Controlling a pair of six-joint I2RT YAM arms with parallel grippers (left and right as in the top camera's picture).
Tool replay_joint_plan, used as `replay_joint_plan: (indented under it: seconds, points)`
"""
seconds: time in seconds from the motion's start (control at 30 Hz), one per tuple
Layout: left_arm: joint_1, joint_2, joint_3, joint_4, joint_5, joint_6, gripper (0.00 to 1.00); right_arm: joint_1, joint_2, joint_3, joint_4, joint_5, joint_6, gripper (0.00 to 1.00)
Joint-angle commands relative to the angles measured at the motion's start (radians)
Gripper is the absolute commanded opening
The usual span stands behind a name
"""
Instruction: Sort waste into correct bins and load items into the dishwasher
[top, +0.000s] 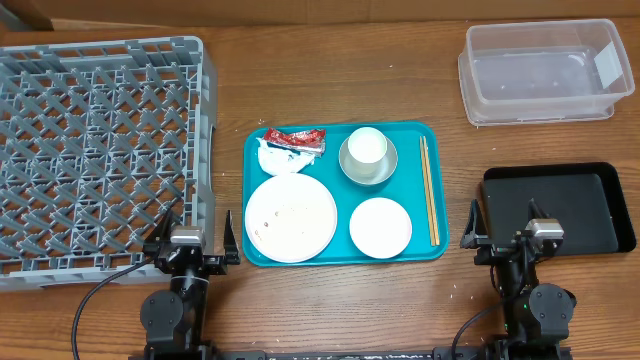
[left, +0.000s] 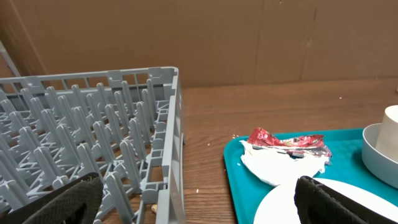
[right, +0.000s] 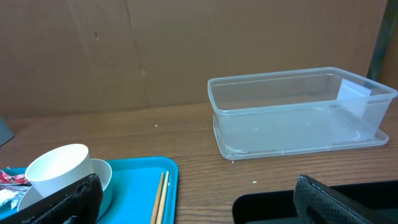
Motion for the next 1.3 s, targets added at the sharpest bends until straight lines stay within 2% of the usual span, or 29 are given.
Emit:
replay_joint_plan:
  seconds: [0.0,0.47,0.53,0.57,0.6,0.7,0.73,0.8,0.9,0.93,0.97,1.03,1.1,1.13,1.2,1.23,1.27]
  points:
    - [0.004,-0.004,-0.004,-0.002,0.0,0.02,1.0,-0.004,-0.012,-0.01,0.006,0.009,-0.003,1.0]
    - [0.004,-0.004,-0.004,-0.002,-0.002,0.02,1.0,-0.004,-0.012,-0.01,0.006,0.009,-0.003,1.0]
    - [0.004,-0.004,-0.004,0.029,0.023,-0.008,1.0,-0.004,-0.012,-0.01,0.006,0.009,-0.003,1.0]
    - [0.003,-0.004,-0.004,0.066,0.09,-0.068,1.0,-0.005,-0.012,-0.01,0.006,0.009,-0.003,1.0]
    - [0.003,-0.004,-0.004,0.113,0.225,-0.183,1.0,-0.004,-0.012,-0.01,0.006,0.009,-0.003,0.99]
    - [0.003,-0.004,-0.004,0.215,0.719,-0.616,1.0,-0.004,-0.012,-0.01,0.006,0.009,-0.003,1.0]
    - [0.003,-0.004,-0.004,0.25,0.796,-0.719,1.0,-0.005,-0.012,-0.01,0.006,0.009,-0.003,1.0]
    - [0.003,-0.004,-0.004,0.322,0.872,-0.951,1.0,-0.004,-0.012,-0.01,0.006,0.009,-0.003,1.0]
    - [0.003,-0.004,-0.004,0.433,0.796,-1.35,1.0,-0.005,-0.012,-0.01,0.006,0.009,-0.003,1.0]
    - [0.003,-0.004,-0.004,0.507,0.753,-1.444,1.0,-0.004,-0.012,-0.01,0.006,0.009,-0.003,1.0]
    - [0.003,-0.004,-0.004,0.602,0.716,-1.477,1.0,-0.004,-0.012,-0.01,0.006,0.009,-0.003,1.0]
    - [0.003,-0.004,0.005,0.807,0.624,-1.46,1.0,-0.004,-0.012,-0.01,0.006,0.009,-0.003,1.0]
    - [0.004,-0.004,0.045,0.842,0.556,-1.431,1.0,-0.005,-0.012,-0.01,0.006,0.009,-0.003,1.0]
    - [0.005,-0.002,0.086,0.803,0.536,-1.391,1.0,-0.005,-0.012,-0.01,0.006,0.009,-0.003,1.0]
    - [0.004,0.016,0.2,0.649,0.535,-1.23,1.0,-0.004,-0.012,-0.01,0.006,0.009,-0.003,1.0]
    - [0.004,0.055,0.335,0.445,0.535,-1.053,1.0,-0.004,-0.012,-0.01,0.006,0.009,-0.003,1.0]
    - [0.004,0.087,0.411,0.33,0.531,-0.957,1.0,-0.004,-0.012,-0.01,0.006,0.009,-0.003,1.0]
